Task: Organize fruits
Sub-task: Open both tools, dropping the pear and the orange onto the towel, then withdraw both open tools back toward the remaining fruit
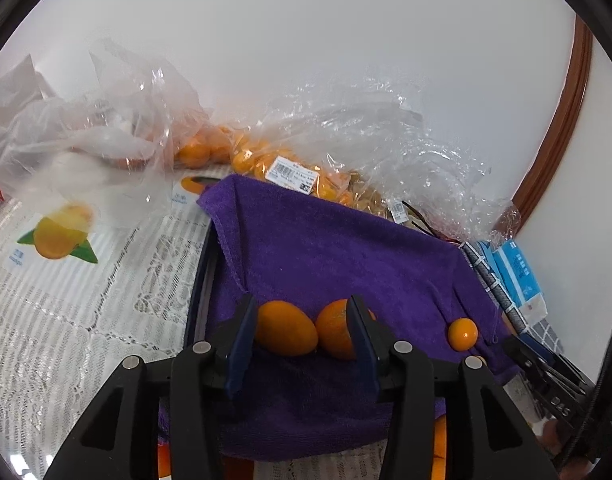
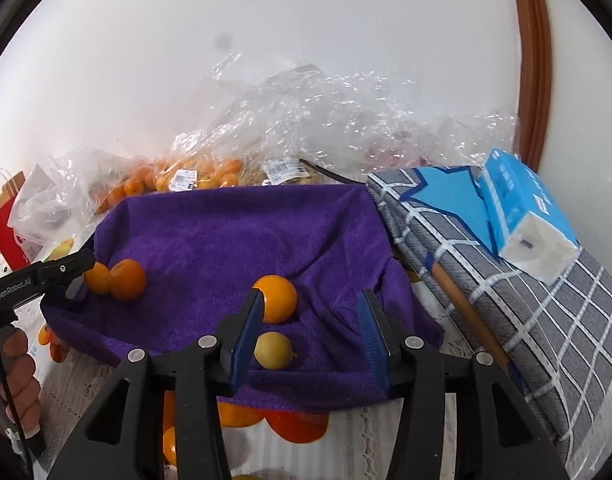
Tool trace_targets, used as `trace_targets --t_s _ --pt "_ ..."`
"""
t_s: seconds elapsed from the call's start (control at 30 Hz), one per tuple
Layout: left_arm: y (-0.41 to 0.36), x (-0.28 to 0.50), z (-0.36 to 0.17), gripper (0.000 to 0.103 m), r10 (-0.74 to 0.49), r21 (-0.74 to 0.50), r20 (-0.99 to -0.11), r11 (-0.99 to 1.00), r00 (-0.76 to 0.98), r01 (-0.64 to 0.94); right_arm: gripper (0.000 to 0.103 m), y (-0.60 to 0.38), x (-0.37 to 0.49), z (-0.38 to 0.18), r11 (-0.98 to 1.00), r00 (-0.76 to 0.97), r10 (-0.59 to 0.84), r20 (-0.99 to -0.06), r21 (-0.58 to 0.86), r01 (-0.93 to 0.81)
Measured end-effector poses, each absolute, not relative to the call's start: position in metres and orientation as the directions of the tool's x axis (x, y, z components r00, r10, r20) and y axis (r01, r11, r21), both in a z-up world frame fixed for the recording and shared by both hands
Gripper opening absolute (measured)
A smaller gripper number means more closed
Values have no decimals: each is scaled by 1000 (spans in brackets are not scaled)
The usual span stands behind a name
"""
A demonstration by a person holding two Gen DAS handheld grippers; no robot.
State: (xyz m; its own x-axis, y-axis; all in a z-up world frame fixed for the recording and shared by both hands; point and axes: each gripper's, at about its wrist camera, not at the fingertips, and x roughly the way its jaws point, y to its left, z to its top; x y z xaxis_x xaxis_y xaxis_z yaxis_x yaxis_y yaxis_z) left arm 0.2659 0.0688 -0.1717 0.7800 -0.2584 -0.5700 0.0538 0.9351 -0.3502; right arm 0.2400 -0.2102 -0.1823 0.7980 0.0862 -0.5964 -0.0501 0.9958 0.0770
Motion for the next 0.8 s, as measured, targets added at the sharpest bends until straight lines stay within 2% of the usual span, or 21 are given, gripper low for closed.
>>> trace_targets --t_s 0.1,0.33,0.63,0.7,0.8 --pt "68 266 -171 44 -271 -352 -568 933 777 68 48 -218 226 -182 993 783 89 -615 111 -26" --pt "69 265 -170 44 -306 -382 -553 920 775 90 48 -216 180 -195 976 715 207 -668 194 -101" --pt "63 260 -166 44 -303 -355 -543 928 783 113 48 -192 164 -214 986 672 162 -723 92 -139" --pt "61 260 -166 44 -308 -351 -543 928 782 122 28 -186 167 -217 986 652 151 -743 63 -158" --pt "59 260 -165 43 -310 -347 -540 929 782 129 27 -189 165 -215 986 661 152 -735 69 -150"
